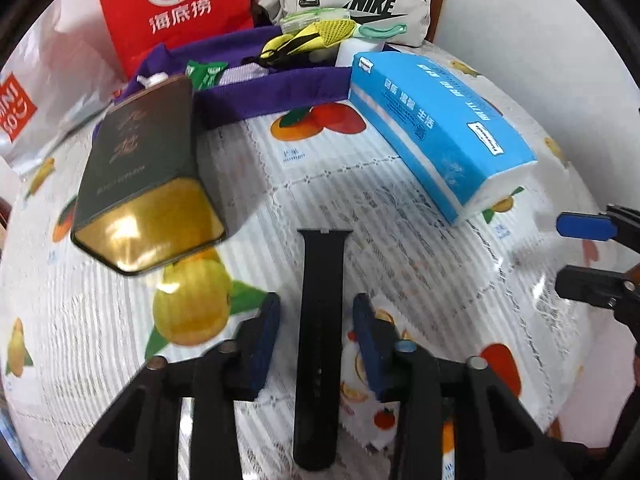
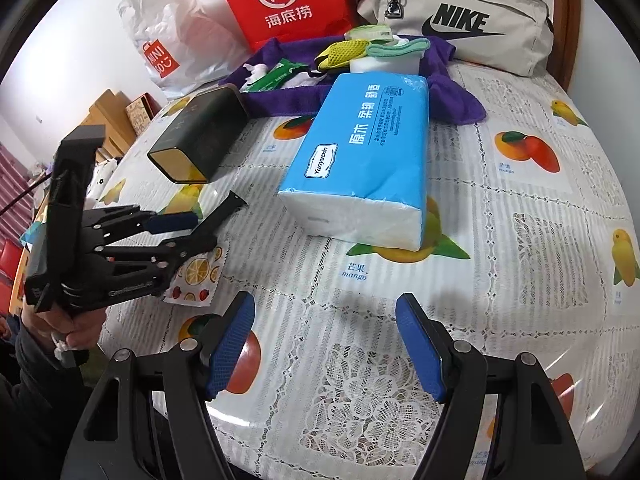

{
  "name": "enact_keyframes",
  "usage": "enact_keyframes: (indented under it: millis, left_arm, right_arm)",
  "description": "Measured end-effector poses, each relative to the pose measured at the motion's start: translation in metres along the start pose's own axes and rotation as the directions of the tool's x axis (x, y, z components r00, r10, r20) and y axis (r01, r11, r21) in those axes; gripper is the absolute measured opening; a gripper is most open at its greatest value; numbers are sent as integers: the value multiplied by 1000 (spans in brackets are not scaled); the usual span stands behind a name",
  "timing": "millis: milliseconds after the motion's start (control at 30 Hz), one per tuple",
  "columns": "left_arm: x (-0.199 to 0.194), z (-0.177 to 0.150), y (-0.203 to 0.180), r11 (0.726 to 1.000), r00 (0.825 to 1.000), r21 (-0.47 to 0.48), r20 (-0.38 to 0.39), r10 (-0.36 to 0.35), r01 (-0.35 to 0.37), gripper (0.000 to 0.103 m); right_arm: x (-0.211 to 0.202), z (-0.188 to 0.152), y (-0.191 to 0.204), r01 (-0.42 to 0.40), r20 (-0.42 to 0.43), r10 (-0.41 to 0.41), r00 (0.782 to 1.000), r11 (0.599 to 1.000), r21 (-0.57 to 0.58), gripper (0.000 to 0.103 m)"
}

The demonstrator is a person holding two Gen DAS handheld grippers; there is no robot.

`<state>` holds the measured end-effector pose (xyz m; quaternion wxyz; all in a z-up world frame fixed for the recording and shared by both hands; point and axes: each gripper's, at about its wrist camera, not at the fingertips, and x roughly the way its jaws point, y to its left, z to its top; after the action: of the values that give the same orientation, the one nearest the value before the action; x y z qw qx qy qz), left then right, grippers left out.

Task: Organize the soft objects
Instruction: 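Grasp the black watch strap with the left tool and lift it, then grasp the orange-print wipe pack with the right tool while the left tool holds the strap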

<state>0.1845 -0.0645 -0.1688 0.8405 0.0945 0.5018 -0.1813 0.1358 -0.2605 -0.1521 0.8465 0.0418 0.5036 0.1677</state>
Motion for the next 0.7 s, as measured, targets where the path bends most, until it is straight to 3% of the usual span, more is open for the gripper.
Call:
enact_keyframes:
  millis: [400, 700]
  left_arm:
    - [-31, -9, 32, 996, 999, -85, 34, -4, 7, 20]
    - [-44, -40, 74, 981, 997, -183, 26, 71, -65, 20]
  right_arm:
    - [10, -1, 29, -53, -14, 52, 999, 997, -49, 73]
    - [42, 5, 78, -95, -54, 88, 995, 987, -132, 73]
